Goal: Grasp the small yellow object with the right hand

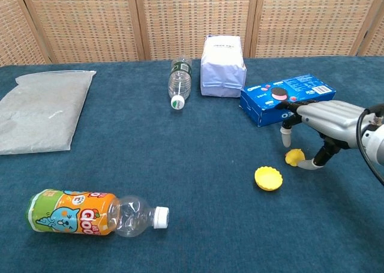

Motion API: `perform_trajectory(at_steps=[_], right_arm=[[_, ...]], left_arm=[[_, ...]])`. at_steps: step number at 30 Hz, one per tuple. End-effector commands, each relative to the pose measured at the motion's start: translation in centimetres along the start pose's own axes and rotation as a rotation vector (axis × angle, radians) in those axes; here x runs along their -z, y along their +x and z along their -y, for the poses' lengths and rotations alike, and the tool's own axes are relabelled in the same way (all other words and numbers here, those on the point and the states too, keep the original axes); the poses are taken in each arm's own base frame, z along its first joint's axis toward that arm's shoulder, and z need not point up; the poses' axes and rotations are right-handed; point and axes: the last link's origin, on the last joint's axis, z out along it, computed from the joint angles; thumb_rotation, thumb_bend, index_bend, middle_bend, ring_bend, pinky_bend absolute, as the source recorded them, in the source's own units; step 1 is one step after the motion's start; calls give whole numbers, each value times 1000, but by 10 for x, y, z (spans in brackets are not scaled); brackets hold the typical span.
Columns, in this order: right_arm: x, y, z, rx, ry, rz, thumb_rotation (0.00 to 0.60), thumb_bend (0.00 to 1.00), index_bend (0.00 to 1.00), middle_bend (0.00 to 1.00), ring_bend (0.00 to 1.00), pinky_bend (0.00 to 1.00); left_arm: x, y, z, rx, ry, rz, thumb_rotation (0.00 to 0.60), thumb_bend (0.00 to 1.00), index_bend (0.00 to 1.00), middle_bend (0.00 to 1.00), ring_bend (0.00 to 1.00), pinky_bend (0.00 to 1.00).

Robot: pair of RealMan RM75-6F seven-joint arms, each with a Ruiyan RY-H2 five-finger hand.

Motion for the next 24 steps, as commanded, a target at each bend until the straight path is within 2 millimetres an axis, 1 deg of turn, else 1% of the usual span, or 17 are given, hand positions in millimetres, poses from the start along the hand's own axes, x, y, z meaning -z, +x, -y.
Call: perform_trajectory(at_steps=[1,11,12,15,17,19,24], right_arm=[[0,0,1,-3,-2,3,600,241,449,0,0,0],[-9,-9,2,24,-23,32,600,242,451,0,0,0],[-10,-9,2,29,-28,29,600,245,459,0,0,0],[-11,-8,2,31,-35,19,600,274,538,0,0,0],[-9,-4,3,24,-30,1,600,306,568,0,0,0],[-4,2,4,39,-13,-21,600,320,573,0,0,0],[16,22,13,44,70,-78,600,322,574,0,0,0]], left_arm=[[0,0,0,1,-1,0,600,26,0,0,0,0],[0,1,1,5,1,0,600,25,0,0,0,0],[0,1,1,6,2,0,600,26,0,0,0,0],[-1,1,2,7,3,1,600,24,0,0,0,0],[-1,1,2,8,3,2,600,25,0,0,0,0],[-1,1,2,9,3,2,600,25,0,0,0,0],[-1,0,1,5,-1,6,600,26,0,0,0,0]])
